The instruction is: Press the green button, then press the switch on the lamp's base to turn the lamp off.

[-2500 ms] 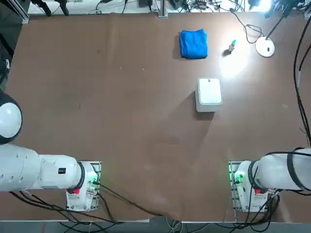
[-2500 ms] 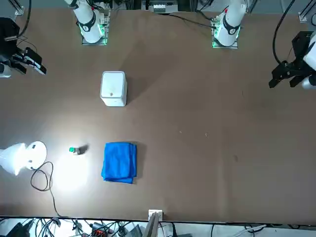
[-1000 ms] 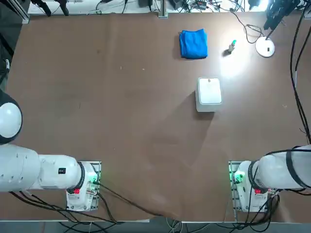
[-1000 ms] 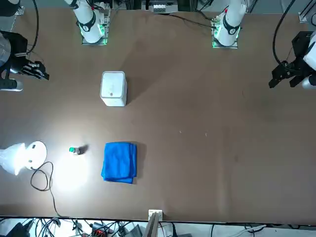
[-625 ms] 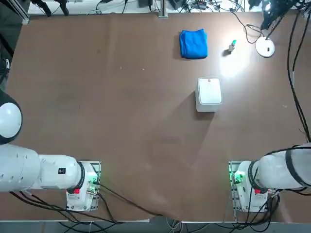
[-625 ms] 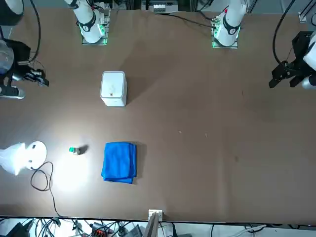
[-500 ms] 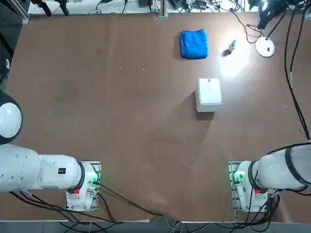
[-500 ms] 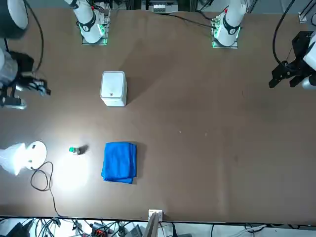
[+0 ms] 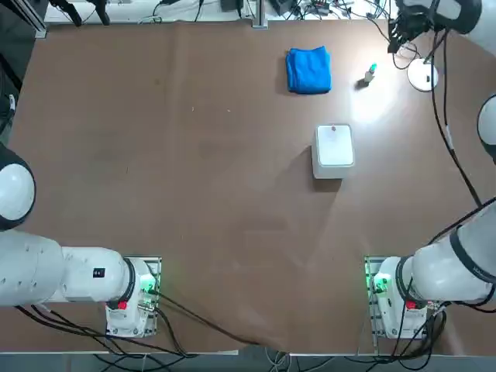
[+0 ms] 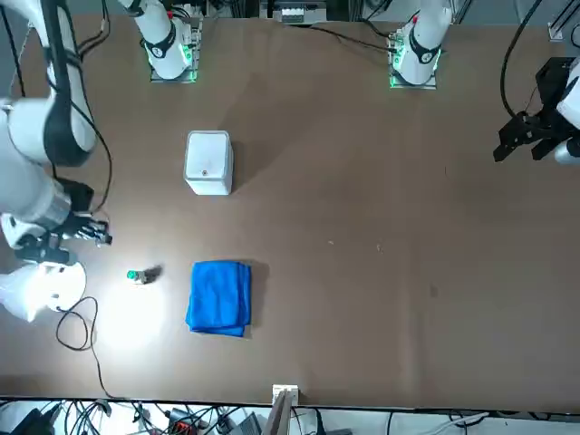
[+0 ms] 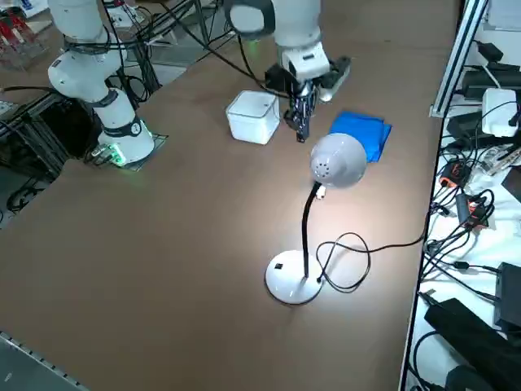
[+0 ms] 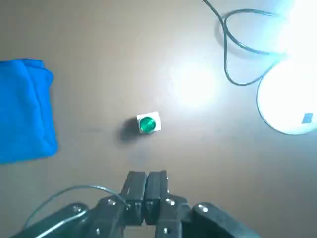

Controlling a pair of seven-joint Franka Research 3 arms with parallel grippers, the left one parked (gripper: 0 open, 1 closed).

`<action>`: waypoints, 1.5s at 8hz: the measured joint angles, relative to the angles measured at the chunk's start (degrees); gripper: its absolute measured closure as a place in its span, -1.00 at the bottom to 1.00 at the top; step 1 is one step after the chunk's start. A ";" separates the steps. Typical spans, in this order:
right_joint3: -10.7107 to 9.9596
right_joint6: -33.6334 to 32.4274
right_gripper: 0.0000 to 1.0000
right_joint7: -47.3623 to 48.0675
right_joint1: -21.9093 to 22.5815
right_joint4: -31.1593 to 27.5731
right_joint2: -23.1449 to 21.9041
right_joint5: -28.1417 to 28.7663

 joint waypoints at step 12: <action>0.22 19.27 0.97 5.42 1.47 -3.46 8.88 0.00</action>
